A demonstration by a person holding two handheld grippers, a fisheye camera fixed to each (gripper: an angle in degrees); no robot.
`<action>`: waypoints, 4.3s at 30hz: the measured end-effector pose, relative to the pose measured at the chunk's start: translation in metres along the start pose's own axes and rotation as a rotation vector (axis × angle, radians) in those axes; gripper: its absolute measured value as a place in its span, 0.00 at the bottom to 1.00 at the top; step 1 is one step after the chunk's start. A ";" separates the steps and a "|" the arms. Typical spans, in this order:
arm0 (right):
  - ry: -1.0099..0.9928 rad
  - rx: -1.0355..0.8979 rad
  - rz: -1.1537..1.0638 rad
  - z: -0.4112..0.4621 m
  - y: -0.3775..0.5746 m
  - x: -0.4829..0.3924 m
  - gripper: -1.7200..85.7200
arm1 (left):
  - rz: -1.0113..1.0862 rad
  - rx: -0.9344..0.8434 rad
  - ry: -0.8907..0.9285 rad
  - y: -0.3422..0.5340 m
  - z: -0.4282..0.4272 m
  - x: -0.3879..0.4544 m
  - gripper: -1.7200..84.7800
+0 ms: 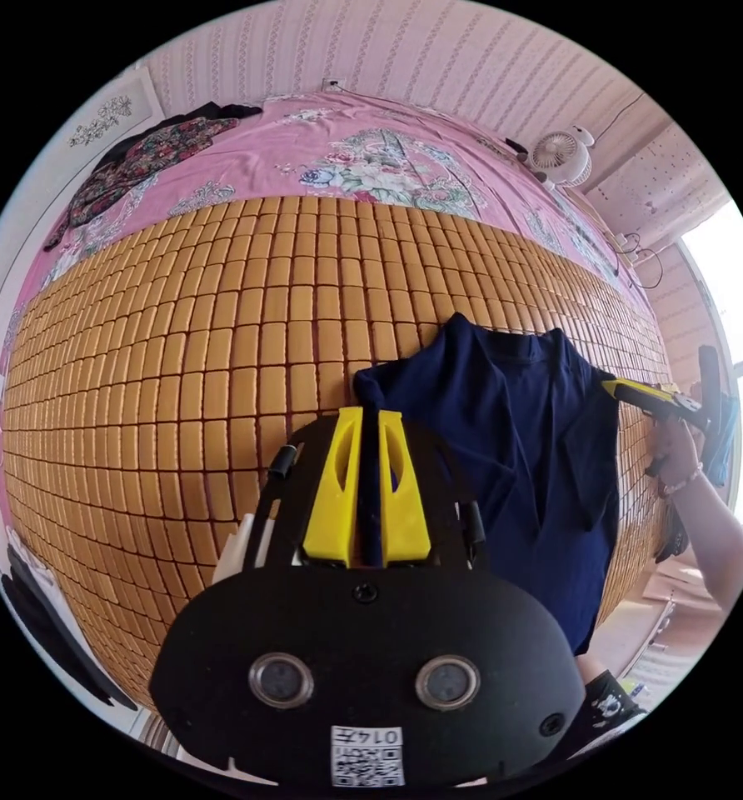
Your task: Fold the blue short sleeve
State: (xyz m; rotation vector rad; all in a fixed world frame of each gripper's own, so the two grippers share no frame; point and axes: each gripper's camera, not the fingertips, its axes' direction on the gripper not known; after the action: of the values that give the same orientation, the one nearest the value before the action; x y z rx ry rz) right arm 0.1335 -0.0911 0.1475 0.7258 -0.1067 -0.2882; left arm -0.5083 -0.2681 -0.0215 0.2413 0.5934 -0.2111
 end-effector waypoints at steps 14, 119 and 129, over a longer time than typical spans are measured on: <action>-0.053 0.207 -0.070 -0.090 -0.028 0.004 0.02 | 0.186 0.305 0.174 0.007 -0.099 -0.007 0.01; -0.108 0.034 0.157 0.051 0.358 -0.051 0.13 | 0.742 0.307 0.396 0.501 0.219 0.200 0.21; -0.429 0.199 0.220 0.026 0.403 0.013 0.03 | 0.895 0.175 0.273 0.478 0.263 0.275 0.20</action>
State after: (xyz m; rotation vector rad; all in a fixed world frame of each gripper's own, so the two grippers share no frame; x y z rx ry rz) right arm 0.2307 0.1747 0.4356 0.8328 -0.6255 -0.2203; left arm -0.0217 0.0774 0.1095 0.6859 0.6844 0.6465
